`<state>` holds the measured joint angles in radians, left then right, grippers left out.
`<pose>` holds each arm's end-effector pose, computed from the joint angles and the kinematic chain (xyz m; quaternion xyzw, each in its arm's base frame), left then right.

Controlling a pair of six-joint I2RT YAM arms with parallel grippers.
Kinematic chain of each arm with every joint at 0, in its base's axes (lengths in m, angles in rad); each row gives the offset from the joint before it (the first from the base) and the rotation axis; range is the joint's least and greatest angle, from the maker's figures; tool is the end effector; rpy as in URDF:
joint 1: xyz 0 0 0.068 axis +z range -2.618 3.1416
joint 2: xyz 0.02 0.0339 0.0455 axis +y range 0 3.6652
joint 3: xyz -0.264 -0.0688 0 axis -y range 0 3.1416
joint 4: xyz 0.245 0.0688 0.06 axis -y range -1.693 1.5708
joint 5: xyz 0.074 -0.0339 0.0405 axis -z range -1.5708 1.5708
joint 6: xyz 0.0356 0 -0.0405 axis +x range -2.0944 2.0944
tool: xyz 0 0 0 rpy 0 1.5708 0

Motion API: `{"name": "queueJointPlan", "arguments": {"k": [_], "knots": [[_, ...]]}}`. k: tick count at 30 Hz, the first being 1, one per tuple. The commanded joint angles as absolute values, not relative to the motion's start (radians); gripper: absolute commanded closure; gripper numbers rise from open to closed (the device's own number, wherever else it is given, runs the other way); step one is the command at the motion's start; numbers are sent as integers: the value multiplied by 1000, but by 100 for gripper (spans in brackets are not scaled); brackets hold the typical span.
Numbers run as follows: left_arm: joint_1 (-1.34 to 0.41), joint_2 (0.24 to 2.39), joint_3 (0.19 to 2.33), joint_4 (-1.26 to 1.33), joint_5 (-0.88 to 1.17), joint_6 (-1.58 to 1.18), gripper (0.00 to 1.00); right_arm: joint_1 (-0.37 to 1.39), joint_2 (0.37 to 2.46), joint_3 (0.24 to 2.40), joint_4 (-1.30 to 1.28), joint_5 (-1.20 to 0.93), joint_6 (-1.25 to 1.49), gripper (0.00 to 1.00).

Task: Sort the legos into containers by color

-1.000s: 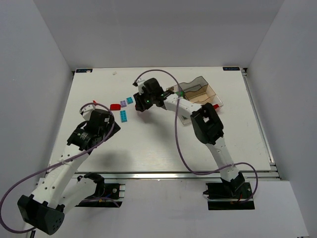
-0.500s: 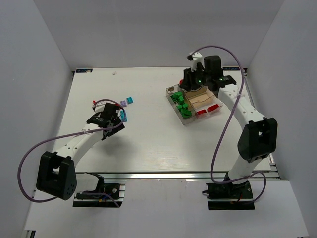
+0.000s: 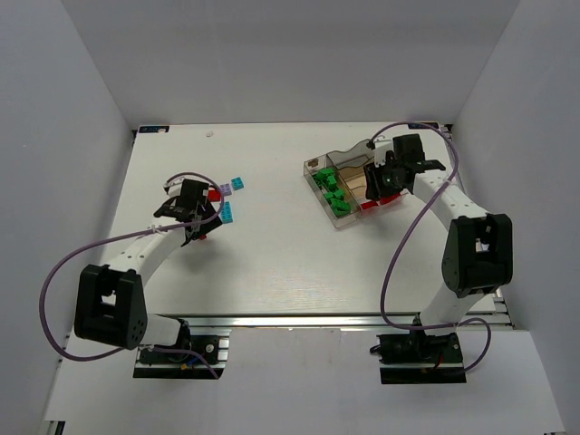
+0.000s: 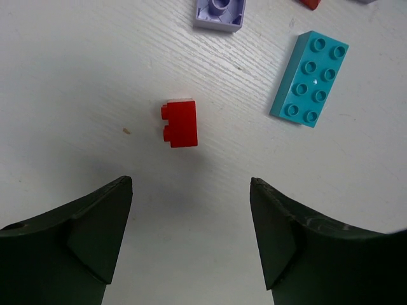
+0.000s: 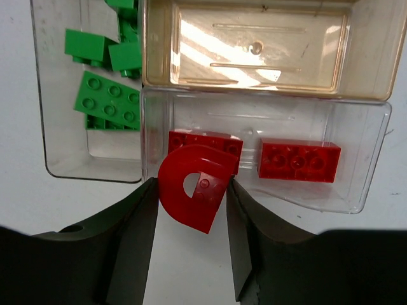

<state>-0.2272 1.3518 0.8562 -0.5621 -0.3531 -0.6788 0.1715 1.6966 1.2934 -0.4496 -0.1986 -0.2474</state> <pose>0.2555 -0.0464 0.2139 -0.2566 0.9181 0.0434 0.2990 0.3670 0.0707 0.2525 -0.2278 0.9040 0.0795 0.3529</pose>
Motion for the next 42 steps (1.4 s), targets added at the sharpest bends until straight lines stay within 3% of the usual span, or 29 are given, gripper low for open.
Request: {"name": "queueJointPlan", "arguments": {"k": [1, 5, 8, 9, 12, 16, 24, 32, 37, 41, 42], "knots": [[-206, 1361, 900, -535, -322, -641, 16, 167, 1687, 1284, -423, -181, -304, 94], [-187, 1370, 910, -523, -301, -635, 16, 163, 1749, 1302, -413, -173, -330, 85], [-167, 1374, 913, -523, -284, -630, 16, 161, 1781, 1316, -408, -167, -344, 68], [-167, 1377, 910, -522, -279, -627, 16, 161, 1789, 1321, -408, -167, -348, 56], [-158, 1385, 908, -518, -267, -623, 16, 158, 1813, 1333, -408, -167, -357, 40], [-140, 1394, 914, -511, -241, -617, 16, 158, 1815, 1345, -403, -190, -357, 28], [-109, 1445, 940, -506, -215, -603, 16, 143, 1741, 1362, -400, -259, -365, 28], [-91, 1571, 998, -500, -193, -571, 18, 127, 1491, 1206, -241, -598, -450, 36], [-81, 1643, 1035, -502, -170, -552, 28, 123, 1451, 1186, -206, -632, -390, 37], [-81, 1664, 1039, -496, -149, -554, 43, 121, 1445, 1186, -196, -632, -376, 37], [-81, 1664, 1040, -495, -141, -554, 52, 118, 1443, 1186, -195, -630, -373, 37]]}}
